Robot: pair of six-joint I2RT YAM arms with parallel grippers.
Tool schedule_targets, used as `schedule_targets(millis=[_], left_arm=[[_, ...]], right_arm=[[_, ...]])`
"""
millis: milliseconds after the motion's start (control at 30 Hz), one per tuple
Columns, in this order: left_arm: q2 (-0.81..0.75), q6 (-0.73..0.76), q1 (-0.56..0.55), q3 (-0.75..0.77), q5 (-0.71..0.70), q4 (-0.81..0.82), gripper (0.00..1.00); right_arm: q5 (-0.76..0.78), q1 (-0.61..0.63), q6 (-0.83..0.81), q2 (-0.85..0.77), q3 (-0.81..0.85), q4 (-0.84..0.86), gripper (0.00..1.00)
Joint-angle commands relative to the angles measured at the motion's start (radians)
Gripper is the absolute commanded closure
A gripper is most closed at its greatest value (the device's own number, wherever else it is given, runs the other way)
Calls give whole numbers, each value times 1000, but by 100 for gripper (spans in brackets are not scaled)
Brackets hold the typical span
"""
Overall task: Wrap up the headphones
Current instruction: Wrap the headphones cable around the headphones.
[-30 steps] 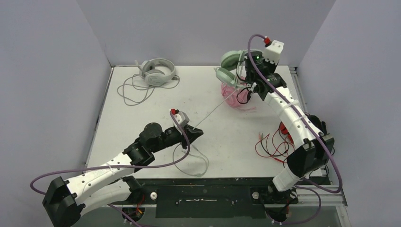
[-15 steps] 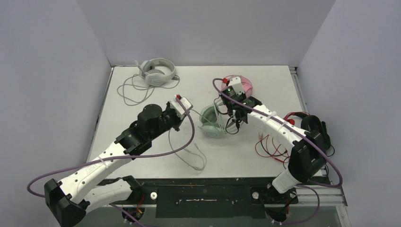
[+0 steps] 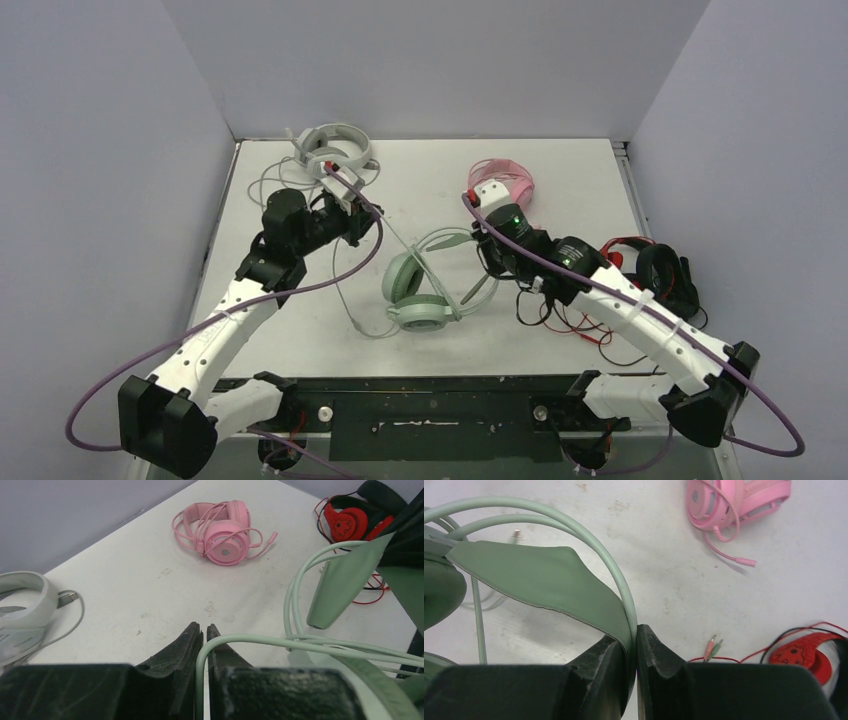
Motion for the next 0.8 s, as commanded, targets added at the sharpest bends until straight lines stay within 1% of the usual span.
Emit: schedule_targets(millis=[0, 167, 233, 433, 600, 700, 767], left_arm=[[19, -145, 40, -22, 100, 192, 93], [38, -243, 41, -62, 144, 299, 89], [39, -281, 41, -81, 150, 344, 88], [36, -399, 39, -174, 171, 497, 78], [45, -506, 6, -279, 179, 685, 71], [58, -494, -46, -311, 150, 718, 68], [67, -466, -74, -321, 115, 714, 67]], right_arm=[[-191, 18, 11, -129, 48, 10, 100], [-373, 17, 30, -190, 128, 52, 100], [-399, 18, 45, -189, 161, 59, 100], [-341, 15, 122, -169, 277, 79, 100], [-308, 15, 214, -141, 381, 137, 100], [-291, 14, 265, -91, 467, 138, 100], [-240, 14, 309, -54, 532, 125, 100]])
